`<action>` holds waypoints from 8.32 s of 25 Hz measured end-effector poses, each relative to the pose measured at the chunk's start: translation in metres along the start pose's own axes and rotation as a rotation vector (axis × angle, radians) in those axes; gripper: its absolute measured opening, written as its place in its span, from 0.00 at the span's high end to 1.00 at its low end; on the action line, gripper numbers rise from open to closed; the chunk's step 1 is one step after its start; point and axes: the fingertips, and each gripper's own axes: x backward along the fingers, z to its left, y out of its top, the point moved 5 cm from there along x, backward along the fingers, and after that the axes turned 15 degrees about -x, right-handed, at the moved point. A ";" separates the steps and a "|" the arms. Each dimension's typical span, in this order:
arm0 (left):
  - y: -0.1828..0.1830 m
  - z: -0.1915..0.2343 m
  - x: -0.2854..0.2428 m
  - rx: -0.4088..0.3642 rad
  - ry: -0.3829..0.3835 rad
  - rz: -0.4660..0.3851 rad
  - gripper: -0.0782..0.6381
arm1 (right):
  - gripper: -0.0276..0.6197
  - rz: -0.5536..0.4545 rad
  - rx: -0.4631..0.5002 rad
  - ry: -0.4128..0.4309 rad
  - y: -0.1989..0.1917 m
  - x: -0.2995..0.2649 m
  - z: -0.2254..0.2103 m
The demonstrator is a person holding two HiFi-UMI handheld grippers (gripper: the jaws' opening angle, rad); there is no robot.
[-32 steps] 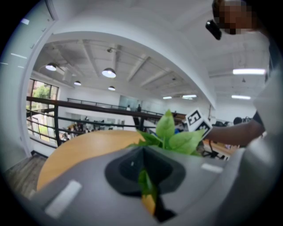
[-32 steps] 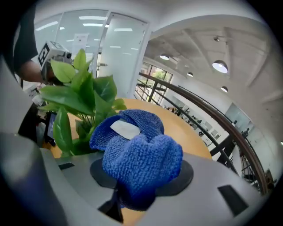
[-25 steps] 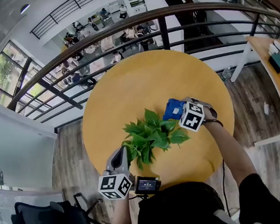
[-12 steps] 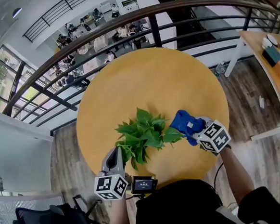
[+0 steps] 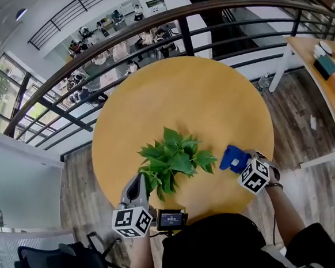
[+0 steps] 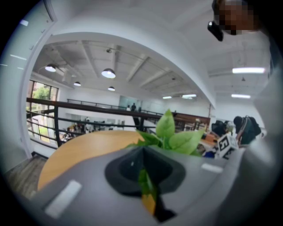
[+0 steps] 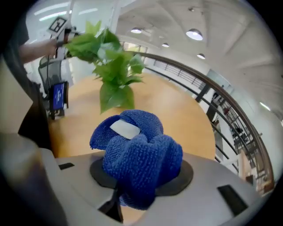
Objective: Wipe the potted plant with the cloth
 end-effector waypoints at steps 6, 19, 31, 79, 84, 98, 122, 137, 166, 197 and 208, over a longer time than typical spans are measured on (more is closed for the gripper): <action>-0.001 -0.003 0.001 0.001 -0.002 0.000 0.89 | 0.69 -0.534 -0.248 0.178 0.092 0.107 -0.005; -0.006 -0.003 0.001 0.007 -0.008 0.004 0.89 | 0.69 -0.154 -0.112 -0.083 0.029 0.049 -0.017; -0.005 -0.003 0.004 0.012 -0.004 -0.005 0.89 | 0.69 -0.611 -0.114 0.107 0.157 0.129 0.025; -0.014 0.006 0.002 0.056 0.009 -0.001 0.89 | 0.69 -0.046 0.179 0.156 0.253 -0.055 0.005; -0.012 0.005 0.002 0.048 0.005 0.002 0.89 | 0.69 -0.110 0.215 0.063 0.255 -0.033 -0.004; -0.010 0.001 0.000 0.036 0.001 -0.001 0.89 | 0.69 -0.503 0.532 0.321 0.250 0.117 0.126; -0.013 -0.005 0.006 0.031 0.006 -0.009 0.89 | 0.69 -0.278 0.024 -0.033 0.078 0.068 0.021; -0.013 -0.009 0.012 0.016 0.009 -0.013 0.89 | 0.69 -0.640 -0.237 -0.040 0.125 0.139 -0.005; -0.010 -0.018 0.004 0.011 -0.007 -0.005 0.89 | 0.69 -0.565 0.216 0.053 0.134 0.136 0.099; -0.015 -0.019 -0.002 0.016 -0.007 0.010 0.89 | 0.69 -0.344 -0.089 -0.022 0.051 0.068 0.028; -0.015 -0.018 -0.004 0.020 -0.015 0.008 0.89 | 0.69 -0.435 -0.215 -0.060 0.052 0.093 -0.012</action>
